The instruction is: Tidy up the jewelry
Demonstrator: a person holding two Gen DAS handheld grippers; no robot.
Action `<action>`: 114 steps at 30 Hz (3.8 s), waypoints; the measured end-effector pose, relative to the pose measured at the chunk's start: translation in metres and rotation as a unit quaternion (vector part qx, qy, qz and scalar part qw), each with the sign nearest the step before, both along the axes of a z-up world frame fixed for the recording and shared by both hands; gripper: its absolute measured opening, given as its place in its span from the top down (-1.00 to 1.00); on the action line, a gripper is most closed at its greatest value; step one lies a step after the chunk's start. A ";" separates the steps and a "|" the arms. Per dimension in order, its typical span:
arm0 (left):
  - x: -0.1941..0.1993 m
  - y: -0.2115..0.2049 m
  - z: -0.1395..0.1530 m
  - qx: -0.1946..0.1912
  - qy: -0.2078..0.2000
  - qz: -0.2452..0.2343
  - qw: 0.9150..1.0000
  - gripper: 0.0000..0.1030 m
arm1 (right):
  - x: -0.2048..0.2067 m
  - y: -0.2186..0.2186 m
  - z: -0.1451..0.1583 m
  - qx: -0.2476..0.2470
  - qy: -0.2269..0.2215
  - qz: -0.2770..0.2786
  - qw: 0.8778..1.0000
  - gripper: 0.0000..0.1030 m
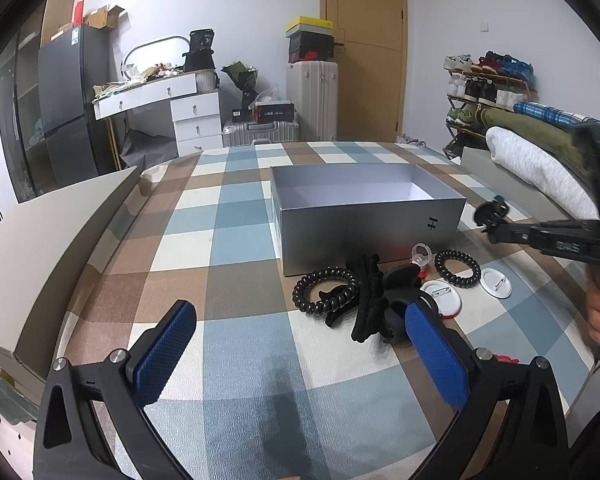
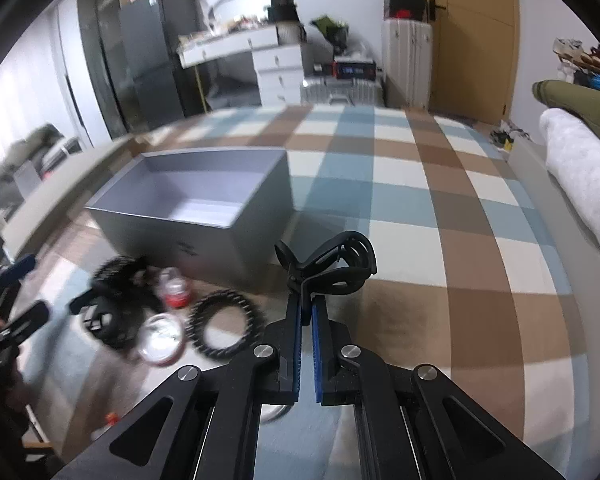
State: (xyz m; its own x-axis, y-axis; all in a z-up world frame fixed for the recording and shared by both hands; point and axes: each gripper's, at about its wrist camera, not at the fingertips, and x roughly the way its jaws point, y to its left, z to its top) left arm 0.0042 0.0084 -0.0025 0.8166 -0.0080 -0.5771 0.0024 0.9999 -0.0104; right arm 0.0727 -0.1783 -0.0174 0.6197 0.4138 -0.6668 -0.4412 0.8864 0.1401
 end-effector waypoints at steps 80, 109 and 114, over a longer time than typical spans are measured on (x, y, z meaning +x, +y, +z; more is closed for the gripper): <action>0.003 0.006 0.029 -0.111 0.021 -0.109 0.988 1.00 | -0.062 0.009 0.003 0.082 -0.041 0.047 0.995 0.91; 0.012 -0.019 -0.015 -0.029 0.125 -0.109 0.986 0.73 | -0.069 0.020 0.001 0.070 -0.038 0.079 0.994 0.90; 0.011 -0.017 -0.005 -0.036 0.105 -0.107 0.988 0.73 | -0.077 0.018 0.009 0.071 -0.071 0.082 0.992 0.96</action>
